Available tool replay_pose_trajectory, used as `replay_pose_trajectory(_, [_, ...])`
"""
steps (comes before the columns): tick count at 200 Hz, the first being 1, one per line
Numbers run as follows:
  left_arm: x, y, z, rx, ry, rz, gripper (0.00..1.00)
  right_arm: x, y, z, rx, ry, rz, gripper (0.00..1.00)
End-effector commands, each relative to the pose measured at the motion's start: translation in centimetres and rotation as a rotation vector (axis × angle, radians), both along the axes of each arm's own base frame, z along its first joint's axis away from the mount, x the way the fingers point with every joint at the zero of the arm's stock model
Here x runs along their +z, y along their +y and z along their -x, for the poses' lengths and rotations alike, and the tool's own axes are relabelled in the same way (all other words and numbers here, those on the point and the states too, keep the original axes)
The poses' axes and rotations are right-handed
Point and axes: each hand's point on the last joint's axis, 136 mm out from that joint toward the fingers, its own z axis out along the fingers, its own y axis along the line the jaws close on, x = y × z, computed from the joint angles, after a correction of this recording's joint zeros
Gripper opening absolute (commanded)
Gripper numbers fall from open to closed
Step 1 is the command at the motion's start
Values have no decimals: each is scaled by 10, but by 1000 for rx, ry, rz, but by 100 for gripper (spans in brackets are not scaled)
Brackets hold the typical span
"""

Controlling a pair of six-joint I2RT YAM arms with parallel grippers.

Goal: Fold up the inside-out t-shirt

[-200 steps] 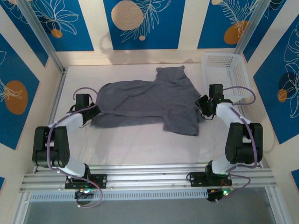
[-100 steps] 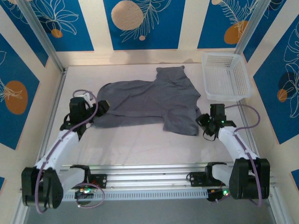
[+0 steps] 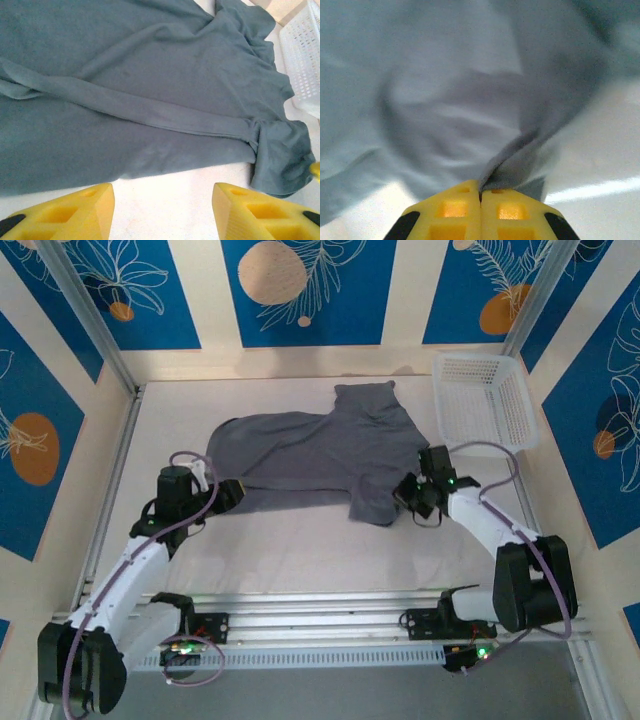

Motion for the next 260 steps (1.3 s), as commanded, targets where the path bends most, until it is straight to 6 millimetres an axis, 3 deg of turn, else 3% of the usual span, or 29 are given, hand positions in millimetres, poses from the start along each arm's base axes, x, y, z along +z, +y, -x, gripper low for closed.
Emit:
replay_pose_trajectory(1, [-7, -1, -1, -6, 8, -11, 54, 46, 22, -53, 49, -115, -66, 0])
replay_pose_trajectory(17, [-9, -4, -4, -11, 12, -1, 54, 58, 2, -106, -39, -150, -33, 0])
replay_pose_trajectory(40, [-16, -4, -6, -6, 28, -1, 54, 56, -36, -171, -141, -120, 32, 0])
replay_pose_trajectory(53, [-20, -4, -7, -8, 41, -5, 55, 54, -38, -186, -121, -70, 23, 41])
replay_pose_trajectory(59, [-22, -4, -9, -9, 50, -7, 55, 53, -36, -188, -104, -46, 25, 51])
replay_pose_trajectory(71, [-26, -4, -13, -4, 73, -14, 56, 50, -30, -180, -72, -25, 54, 57])
replay_pose_trajectory(91, [-38, 3, -24, 65, 145, -33, 51, 35, -24, -151, -66, -17, 65, 53])
replay_pose_trajectory(95, [-42, 5, -27, 84, 168, -40, 45, 31, -24, -143, -74, -12, 57, 51])
replay_pose_trajectory(112, [-56, 13, -39, 151, 250, -78, 0, 9, -24, -111, -119, 1, 17, 28])
replay_pose_trajectory(122, [-66, 18, -48, 177, 283, -104, 0, -4, -27, -97, -145, 2, 13, 16])
replay_pose_trajectory(139, [-83, 24, -63, 215, 326, -140, 0, -30, -41, -77, -192, 44, 45, 3])
replay_pose_trajectory(173, [-125, 31, -78, 265, 439, -123, 0, -69, -44, -54, -196, 152, 39, 1])
replay_pose_trajectory(184, [-139, 29, -72, 272, 482, -97, 0, -75, -43, -48, -185, 167, 57, 5])
replay_pose_trajectory(206, [-159, 31, -47, 288, 545, -72, 0, -77, -37, -30, -181, 205, 105, 6])
replay_pose_trajectory(242, [-157, 66, 8, 392, 572, -142, 0, -76, -30, 13, -141, 234, 105, 8])
replay_pose_trajectory(260, [-150, 74, 31, 404, 576, -159, 0, -76, -26, 38, -90, 247, 111, 11])
